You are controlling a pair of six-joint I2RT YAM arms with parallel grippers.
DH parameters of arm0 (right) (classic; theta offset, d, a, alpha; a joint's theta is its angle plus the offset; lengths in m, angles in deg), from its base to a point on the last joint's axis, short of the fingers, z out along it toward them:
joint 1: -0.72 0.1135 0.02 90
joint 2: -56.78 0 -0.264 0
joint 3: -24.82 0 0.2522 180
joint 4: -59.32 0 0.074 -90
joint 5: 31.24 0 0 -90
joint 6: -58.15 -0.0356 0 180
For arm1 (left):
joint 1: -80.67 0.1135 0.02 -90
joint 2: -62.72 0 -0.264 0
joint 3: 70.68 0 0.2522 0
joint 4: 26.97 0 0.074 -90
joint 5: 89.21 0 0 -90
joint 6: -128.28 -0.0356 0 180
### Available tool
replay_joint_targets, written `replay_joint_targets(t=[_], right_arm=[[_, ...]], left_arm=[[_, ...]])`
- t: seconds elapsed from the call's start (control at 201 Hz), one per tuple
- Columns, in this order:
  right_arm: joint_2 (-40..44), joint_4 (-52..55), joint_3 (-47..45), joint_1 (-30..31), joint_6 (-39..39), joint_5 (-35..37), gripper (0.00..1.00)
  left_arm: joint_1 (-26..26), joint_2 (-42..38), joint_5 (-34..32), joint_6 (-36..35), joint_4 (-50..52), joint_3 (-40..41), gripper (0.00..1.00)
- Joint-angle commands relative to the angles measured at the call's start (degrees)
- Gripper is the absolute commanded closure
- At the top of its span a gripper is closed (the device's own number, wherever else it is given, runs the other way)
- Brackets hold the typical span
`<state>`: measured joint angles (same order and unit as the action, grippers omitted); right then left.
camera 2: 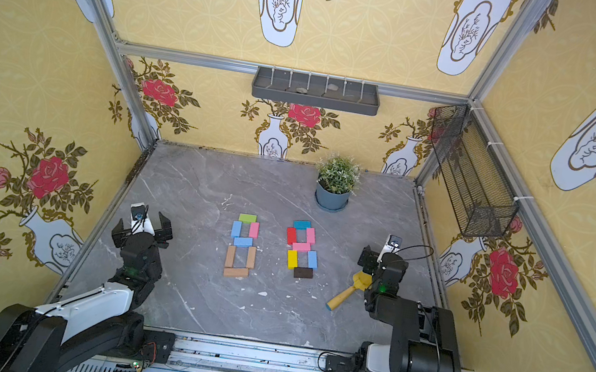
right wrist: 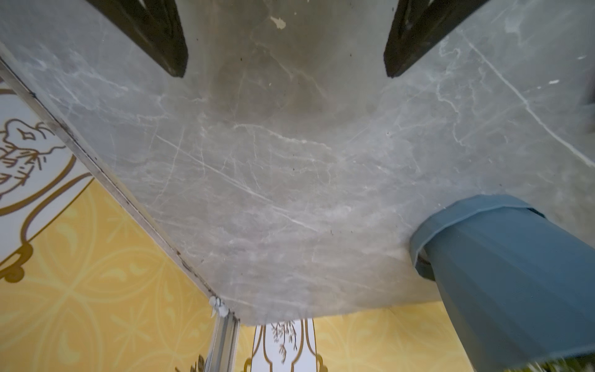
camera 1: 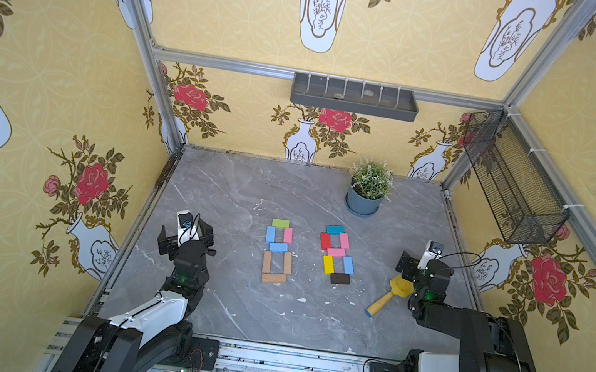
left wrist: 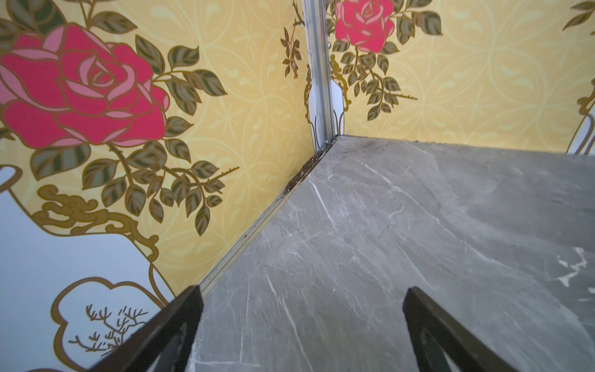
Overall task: Assemble the number 8 with building blocks
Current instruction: Reset both arms
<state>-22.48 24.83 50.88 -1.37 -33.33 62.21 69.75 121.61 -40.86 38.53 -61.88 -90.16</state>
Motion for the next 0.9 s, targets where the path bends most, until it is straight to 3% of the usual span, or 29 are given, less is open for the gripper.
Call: replay_joint_targets(t=[0.0, 0.249, 0.662, 0.742, 0.896], right_arm=[[-1.95, -8.86, -1.28, -1.97, -1.18, -6.92, 0.02], [-2.76, -10.18, -1.82, -2.84, -1.45, -8.17, 0.03], [-2.87, -10.55, -1.84, -2.90, -1.51, -8.09, 0.02], [-2.83, -10.55, -1.84, -2.92, -1.51, -8.14, 0.02], [-2.83, -10.46, -1.86, -2.86, -1.51, -8.14, 0.02]], left_arm=[[1.32, 1.61, 3.78, -0.41, -6.58, 0.53, 0.00], [4.15, 9.47, 9.55, 0.13, -11.52, -0.13, 0.00], [5.39, 14.55, 20.78, -1.78, -11.91, -0.86, 0.00], [5.34, 18.18, 20.54, -3.35, -18.23, -0.58, 0.01], [5.39, 17.07, 19.06, -2.03, -15.27, -1.04, 0.00]])
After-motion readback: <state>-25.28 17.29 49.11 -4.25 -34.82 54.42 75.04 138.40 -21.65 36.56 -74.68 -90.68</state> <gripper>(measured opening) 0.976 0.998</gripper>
